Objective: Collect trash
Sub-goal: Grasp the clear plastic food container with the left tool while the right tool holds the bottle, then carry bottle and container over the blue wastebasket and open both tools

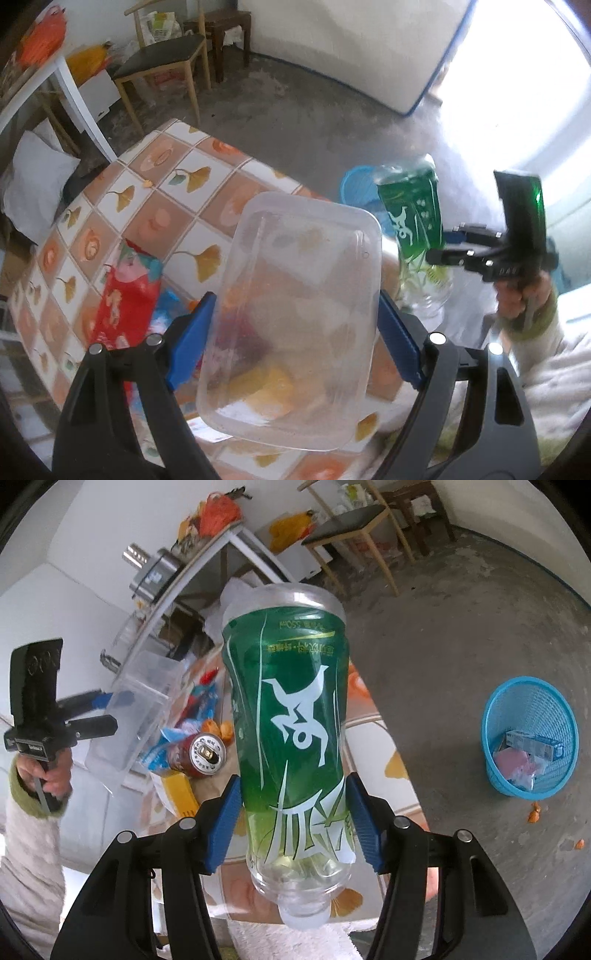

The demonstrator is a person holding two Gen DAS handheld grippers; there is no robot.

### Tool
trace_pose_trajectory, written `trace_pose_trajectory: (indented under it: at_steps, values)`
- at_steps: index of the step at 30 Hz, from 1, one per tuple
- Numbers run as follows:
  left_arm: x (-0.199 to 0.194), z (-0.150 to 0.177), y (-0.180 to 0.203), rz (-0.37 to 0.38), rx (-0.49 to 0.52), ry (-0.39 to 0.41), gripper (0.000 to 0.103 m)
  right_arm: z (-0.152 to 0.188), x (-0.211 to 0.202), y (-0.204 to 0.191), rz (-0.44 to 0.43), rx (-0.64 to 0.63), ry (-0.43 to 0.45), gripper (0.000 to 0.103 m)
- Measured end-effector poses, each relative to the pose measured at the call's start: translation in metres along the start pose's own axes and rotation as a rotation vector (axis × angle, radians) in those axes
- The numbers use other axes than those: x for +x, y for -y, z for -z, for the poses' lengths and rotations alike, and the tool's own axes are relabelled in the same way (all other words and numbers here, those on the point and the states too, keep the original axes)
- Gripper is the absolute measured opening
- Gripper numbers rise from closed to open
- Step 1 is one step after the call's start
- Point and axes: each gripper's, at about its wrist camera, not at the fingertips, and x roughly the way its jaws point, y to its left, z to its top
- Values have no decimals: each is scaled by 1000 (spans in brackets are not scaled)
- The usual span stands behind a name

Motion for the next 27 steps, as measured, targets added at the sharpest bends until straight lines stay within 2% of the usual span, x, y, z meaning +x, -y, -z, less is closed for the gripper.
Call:
trace_pose_trajectory:
  at_steps: [9, 15, 19, 22, 27]
  values:
    - [-1, -16, 34, 82, -79, 106, 80, 12, -42, 34, -87, 81, 79, 55]
    - [19, -43, 73, 163, -83, 140, 80, 24, -86, 71, -120, 173, 161, 55]
    - [51, -71, 110, 216, -64, 134, 80, 34, -123, 102, -112, 242, 236, 55]
    - [83, -93, 139, 250, -56, 113, 81, 39, -147, 126, -63, 283, 285, 55]
    - [150, -122, 184, 245, -70, 46, 81, 39, -158, 171, 22, 358, 280, 55]
